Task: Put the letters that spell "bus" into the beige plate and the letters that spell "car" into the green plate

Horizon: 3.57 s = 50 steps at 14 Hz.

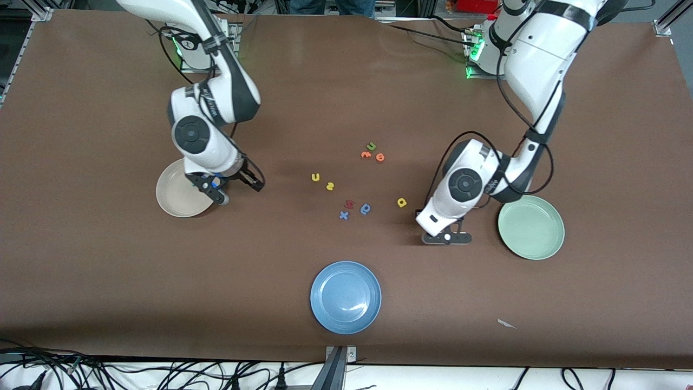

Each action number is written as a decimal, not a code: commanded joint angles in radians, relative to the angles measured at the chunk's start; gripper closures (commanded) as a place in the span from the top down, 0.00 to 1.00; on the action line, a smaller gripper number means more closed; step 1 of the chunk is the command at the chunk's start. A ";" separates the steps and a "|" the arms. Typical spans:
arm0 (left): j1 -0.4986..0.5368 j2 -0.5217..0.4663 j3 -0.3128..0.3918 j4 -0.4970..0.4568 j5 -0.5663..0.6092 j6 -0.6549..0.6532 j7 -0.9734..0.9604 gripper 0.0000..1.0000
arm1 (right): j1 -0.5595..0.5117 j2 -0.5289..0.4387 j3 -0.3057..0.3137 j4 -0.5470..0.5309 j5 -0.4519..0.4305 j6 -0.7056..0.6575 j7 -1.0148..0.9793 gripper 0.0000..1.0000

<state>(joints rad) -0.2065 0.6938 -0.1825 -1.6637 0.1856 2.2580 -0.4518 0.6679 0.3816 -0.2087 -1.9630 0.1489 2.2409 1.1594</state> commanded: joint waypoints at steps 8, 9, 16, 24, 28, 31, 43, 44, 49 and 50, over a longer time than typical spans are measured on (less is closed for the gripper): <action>0.294 -0.109 -0.006 -0.027 0.037 -0.158 0.507 0.09 | 0.259 0.273 -0.006 0.157 0.003 0.197 0.571 0.76; 0.303 -0.119 -0.006 -0.057 0.050 -0.120 0.512 0.10 | 0.263 0.287 -0.008 0.158 0.001 0.219 0.579 0.75; 0.401 -0.220 -0.011 -0.301 0.075 0.163 0.512 0.92 | 0.265 0.298 -0.009 0.159 -0.003 0.241 0.553 0.10; 0.304 -0.218 -0.124 -0.261 0.061 0.107 0.127 1.00 | 0.259 0.197 -0.116 0.159 -0.003 0.097 0.239 0.04; 0.150 -0.182 -0.126 -0.231 0.058 0.107 -0.176 1.00 | 0.257 0.122 -0.314 0.126 0.014 -0.125 -0.175 0.04; 0.060 -0.160 -0.133 -0.220 0.035 0.107 -0.298 1.00 | 0.256 0.071 -0.447 0.011 0.015 -0.124 -0.474 0.05; -0.073 0.024 -0.123 -0.041 -0.060 0.107 -0.467 0.92 | 0.168 0.137 -0.575 -0.175 0.143 -0.057 -1.004 0.62; -0.073 0.029 -0.121 -0.041 -0.060 0.107 -0.467 0.90 | 0.170 0.137 -0.575 -0.166 0.158 -0.058 -0.998 0.87; -0.073 0.039 -0.117 -0.039 -0.058 0.107 -0.464 0.75 | 0.214 0.119 -0.568 -0.036 0.170 -0.222 -0.907 0.99; -0.073 0.044 -0.117 -0.039 -0.058 0.107 -0.464 0.73 | 0.240 0.118 -0.558 0.008 0.169 -0.248 -0.870 0.99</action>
<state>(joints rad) -0.2671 0.7205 -0.3091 -1.7313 0.1331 2.3778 -0.9127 0.8687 0.5094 -0.7752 -2.0335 0.3063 2.0689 0.2218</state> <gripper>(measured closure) 0.229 0.053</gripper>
